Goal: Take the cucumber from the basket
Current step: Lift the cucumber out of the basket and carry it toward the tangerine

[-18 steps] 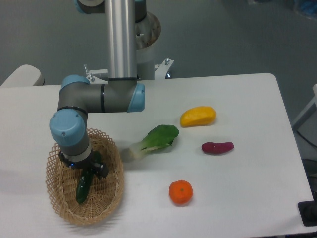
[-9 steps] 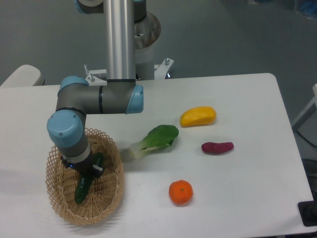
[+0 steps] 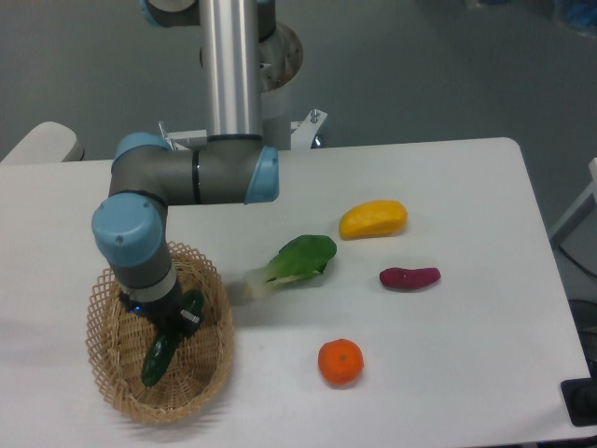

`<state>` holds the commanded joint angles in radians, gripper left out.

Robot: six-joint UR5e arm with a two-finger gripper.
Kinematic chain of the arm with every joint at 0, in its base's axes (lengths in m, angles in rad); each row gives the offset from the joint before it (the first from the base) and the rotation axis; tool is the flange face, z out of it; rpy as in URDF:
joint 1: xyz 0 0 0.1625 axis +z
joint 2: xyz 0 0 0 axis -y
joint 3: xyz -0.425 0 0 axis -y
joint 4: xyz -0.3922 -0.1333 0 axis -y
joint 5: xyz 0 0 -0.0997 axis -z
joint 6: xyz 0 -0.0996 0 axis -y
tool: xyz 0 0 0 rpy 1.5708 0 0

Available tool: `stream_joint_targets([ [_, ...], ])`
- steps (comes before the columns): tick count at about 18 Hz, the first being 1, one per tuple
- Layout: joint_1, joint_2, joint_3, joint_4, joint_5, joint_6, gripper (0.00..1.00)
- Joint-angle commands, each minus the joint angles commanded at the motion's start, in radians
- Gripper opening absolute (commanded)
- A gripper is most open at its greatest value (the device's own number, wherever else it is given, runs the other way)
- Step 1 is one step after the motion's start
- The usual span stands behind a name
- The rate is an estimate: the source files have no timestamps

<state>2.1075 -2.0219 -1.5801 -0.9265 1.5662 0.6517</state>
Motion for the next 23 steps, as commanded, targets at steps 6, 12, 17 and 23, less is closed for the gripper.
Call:
stream_joint_targets([
  [6,0.127,0.003,0.1,-0.012,0.0,0.195,0.22],
  [12,0.267,-0.021,0.169,-0.04,-0.002,0.408,0.22],
  [17,0.368,-0.043,0.186,-0.043,-0.002,0.641,0.22],
  [23,0.431,-0.066,0.207,-0.043,-0.006,0.792,0.22],
])
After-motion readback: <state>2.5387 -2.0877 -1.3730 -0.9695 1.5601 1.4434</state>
